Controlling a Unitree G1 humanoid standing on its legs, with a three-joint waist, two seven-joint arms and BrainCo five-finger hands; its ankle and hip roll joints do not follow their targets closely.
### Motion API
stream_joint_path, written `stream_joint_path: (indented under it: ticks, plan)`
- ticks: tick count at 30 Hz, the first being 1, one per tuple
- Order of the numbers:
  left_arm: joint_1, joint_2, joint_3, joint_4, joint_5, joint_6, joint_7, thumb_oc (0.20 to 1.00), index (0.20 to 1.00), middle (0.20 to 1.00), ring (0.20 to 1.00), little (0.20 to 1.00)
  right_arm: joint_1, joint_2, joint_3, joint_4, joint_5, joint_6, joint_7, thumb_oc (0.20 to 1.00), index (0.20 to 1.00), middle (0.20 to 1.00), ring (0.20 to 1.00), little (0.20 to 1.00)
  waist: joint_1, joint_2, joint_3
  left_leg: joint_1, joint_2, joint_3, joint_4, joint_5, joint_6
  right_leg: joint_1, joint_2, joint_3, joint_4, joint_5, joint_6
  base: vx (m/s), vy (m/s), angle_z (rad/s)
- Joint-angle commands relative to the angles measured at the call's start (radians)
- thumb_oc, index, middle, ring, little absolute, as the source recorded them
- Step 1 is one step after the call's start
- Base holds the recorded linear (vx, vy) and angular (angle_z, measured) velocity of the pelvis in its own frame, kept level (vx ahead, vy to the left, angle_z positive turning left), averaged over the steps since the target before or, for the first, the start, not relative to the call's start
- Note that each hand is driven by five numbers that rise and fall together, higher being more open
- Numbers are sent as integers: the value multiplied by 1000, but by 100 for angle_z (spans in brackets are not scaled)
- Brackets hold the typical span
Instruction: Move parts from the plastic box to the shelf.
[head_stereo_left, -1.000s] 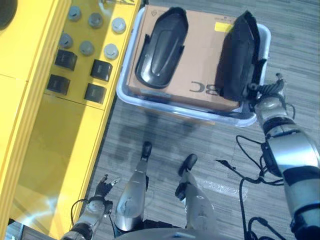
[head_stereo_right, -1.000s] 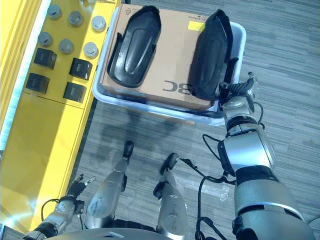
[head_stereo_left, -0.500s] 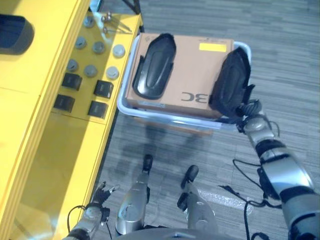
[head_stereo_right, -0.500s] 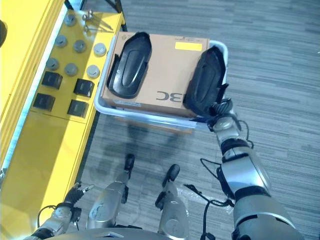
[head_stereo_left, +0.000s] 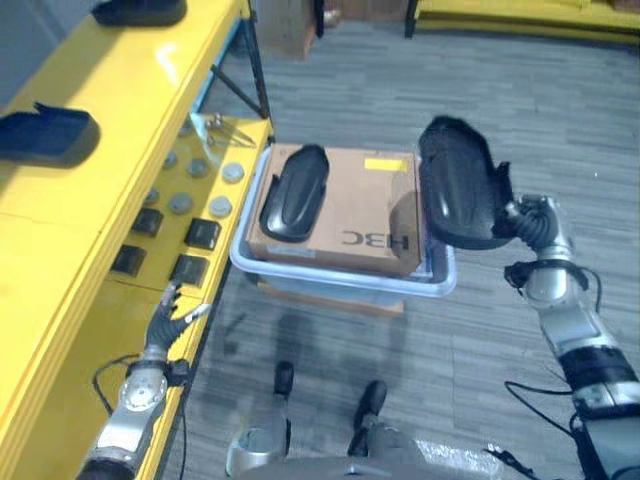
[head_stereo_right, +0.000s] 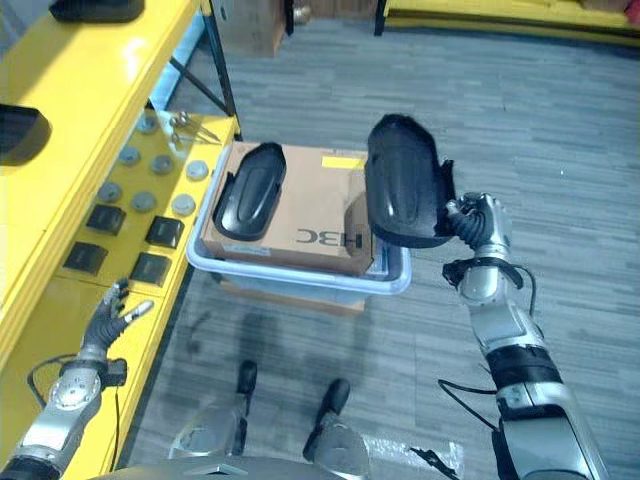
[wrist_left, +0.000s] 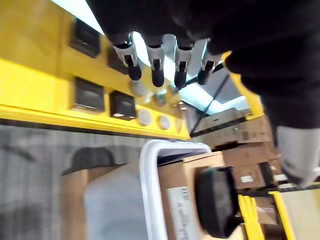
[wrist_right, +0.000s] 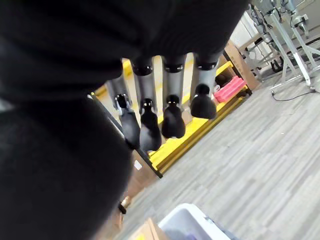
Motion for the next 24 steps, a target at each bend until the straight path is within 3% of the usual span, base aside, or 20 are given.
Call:
stream_joint_path:
  ticks: [1, 2, 4, 7, 10, 17, 24]
  plan:
    - [-20, 37, 27, -52, 41, -42, 13, 1000, 1000, 1000, 1000, 1000, -52, -88, -37, -111, -92, -71, -60, 200, 200, 200, 200, 200, 11, -53, -45, 68, 67, 33, -1, -127, -84, 136, -91, -25, -1, -173, 111, 0, 0, 0]
    - [-23, 37, 39, -133, -12, -50, -10, 1000, 1000, 1000, 1000, 1000, -52, -103, -50, -178, -116, -75, -52, 200, 200, 200, 200, 200, 5, -53, -62, 89, 67, 41, -1, -132, -83, 150, -91, -20, -1, -176, 110, 0, 0, 0]
    - [-23, 37, 39, -135, -12, -49, -10, 1000, 1000, 1000, 1000, 1000, -50, -103, -53, -181, -117, -74, -52, 200, 200, 200, 200, 200, 4, -55, -63, 84, 64, 40, -1, -127, -81, 147, -93, -20, -1, -172, 111, -7, 7, -4]
    - [-45, 7, -28, -230, -272, -49, -98, 1000, 1000, 1000, 1000, 1000, -100, -154, -17, -284, -202, -68, -24, 200, 200, 200, 200, 200, -13, -55, -101, 135, 69, 72, -1, -143, -75, 169, -96, 1, -1, -174, 115, 2, 14, -13]
    - [-97, 9, -95, -252, -398, -29, -129, 1000, 1000, 1000, 1000, 1000, -145, -179, 33, -338, -251, -68, -13, 200, 200, 200, 200, 200, -29, -55, -124, 161, 68, 88, -1, -152, -71, 180, -94, 15, -1, -175, 115, 26, 4, -24]
    - [-272, 2, -256, -287, -600, -4, -99, 1000, 1000, 1000, 1000, 1000, -245, -196, 159, -425, -303, -65, -9, 200, 200, 200, 200, 200, -59, -62, -153, 223, 73, 108, -1, -177, -60, 217, -89, 42, -1, -177, 113, 37, -15, -15]
    - [-360, -6, -337, -303, -726, -7, -109, 1000, 1000, 1000, 1000, 1000, -325, -167, 262, -438, -302, -67, -17, 200, 200, 200, 200, 200, -65, -65, -158, 241, 72, 113, -1, -183, -54, 226, -88, 55, -1, -174, 113, 0, -7, -2]
